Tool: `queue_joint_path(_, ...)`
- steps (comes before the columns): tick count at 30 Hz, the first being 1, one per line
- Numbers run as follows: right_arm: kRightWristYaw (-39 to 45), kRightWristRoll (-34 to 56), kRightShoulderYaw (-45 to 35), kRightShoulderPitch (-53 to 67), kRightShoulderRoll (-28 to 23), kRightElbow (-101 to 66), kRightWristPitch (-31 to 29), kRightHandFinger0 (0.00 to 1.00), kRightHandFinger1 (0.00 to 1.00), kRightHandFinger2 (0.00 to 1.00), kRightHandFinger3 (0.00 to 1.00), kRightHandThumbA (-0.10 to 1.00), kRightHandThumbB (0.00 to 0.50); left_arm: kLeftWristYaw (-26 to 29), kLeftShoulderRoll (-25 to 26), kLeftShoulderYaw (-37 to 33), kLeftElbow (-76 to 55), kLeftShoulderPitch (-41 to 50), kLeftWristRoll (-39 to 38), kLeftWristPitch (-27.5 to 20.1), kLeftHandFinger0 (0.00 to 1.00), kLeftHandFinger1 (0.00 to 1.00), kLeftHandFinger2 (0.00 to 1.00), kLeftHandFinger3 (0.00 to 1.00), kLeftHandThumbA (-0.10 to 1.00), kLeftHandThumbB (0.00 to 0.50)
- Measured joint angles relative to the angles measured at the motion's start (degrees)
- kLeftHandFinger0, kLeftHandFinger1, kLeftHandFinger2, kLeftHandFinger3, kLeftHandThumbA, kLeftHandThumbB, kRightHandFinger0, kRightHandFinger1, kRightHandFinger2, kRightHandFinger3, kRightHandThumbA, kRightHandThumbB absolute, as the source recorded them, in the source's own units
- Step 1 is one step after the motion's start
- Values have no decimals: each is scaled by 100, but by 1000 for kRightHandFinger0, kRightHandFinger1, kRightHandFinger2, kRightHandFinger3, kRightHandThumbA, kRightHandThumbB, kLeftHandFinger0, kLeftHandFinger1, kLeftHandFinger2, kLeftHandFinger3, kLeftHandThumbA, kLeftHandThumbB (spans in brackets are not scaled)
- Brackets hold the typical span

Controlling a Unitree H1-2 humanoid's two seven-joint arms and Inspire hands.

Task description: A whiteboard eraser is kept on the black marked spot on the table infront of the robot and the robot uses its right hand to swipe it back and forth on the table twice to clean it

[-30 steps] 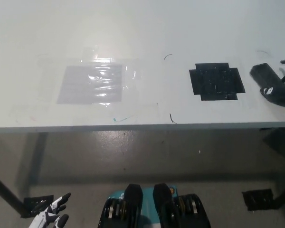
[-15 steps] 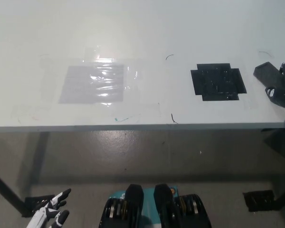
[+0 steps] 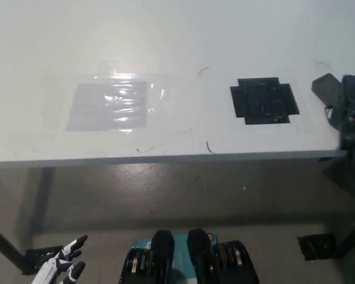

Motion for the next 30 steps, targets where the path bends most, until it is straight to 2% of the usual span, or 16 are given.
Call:
queue_joint_path(1,1,-16,-27,-42,88,37,86,0,53,278,825,36,267,0,0,-4,-2,-10,3,4,1000,1000,1000,1000,898,366)
queue_joint_path(4,-16,-26,-182,-89,279,76,197,167,238,455,828,79,231,0,4,-9,-2,-26,4,9,1000,1000,1000,1000,896,360)
queue_joint_path(5,-25,-37,-207,-102,327,80,223,338,445,612,900,181,202,0,6,-9,-2,-39,4,9,1000,1000,1000,1000,894,359)
queue_joint_path(8,-25,-70,-272,-132,477,87,279,254,400,604,872,175,178,0,12,-8,-3,-69,4,12,1000,1000,1000,1000,890,358)
queue_joint_path(10,-30,-86,-306,-127,571,96,300,264,417,637,853,8,202,-1,13,-7,-4,-81,2,13,1000,1000,1000,1000,885,361)
queue_joint_path(12,-32,-87,-423,-132,636,97,310,236,399,625,843,54,214,-2,19,-5,-13,-79,-2,21,1000,1000,1000,1000,884,365)
queue_joint_path(14,-32,-87,-508,-133,647,98,313,278,445,656,863,72,164,-2,29,-1,-18,-76,-3,27,1000,1000,1000,1000,885,364)
queue_joint_path(16,-30,-83,-589,-128,658,98,310,236,394,599,884,78,147,-2,40,2,-25,-76,-3,32,1000,1000,1000,1000,885,357)
queue_joint_path(17,-31,-81,-648,-123,678,96,307,150,285,486,918,45,184,-2,46,3,-27,-77,-3,33,1000,1000,1000,1000,886,358)
queue_joint_path(19,-30,-61,-870,-130,735,77,281,19,133,365,1000,-20,184,-2,50,3,-27,-76,-5,33,1000,1000,1000,1000,886,357)
queue_joint_path(23,-32,-11,-1160,-144,832,62,202,0,27,260,1000,1,163,-2,51,2,-27,-72,-6,33,1000,1000,1000,1000,885,351)
queue_joint_path(25,-38,34,-1298,-146,908,15,84,2,50,261,972,-32,175,-2,51,0,-27,-68,-4,33,1000,1000,1000,1000,887,351)
queue_joint_path(27,-48,68,-1466,-152,1006,-37,-46,0,0,157,988,-86,166,-2,51,-4,-28,-61,-4,33,1000,1000,1000,1000,887,351)
queue_joint_path(28,-51,93,-1559,-159,1048,-56,-110,0,0,28,583,-99,155,-2,51,-4,-28,-57,-4,33,1000,1000,1000,1000,886,350)
queue_joint_path(29,-58,121,-1660,-160,1066,-82,-160,0,0,6,262,-100,144,-2,51,-6,-26,-49,-4,33,1000,1000,1000,1000,884,347)
queue_joint_path(30,-62,149,-1752,-159,1080,-102,-218,0,1,6,181,-100,137,-3,51,-7,-26,-39,-4,32,1000,1000,1000,1000,884,347)
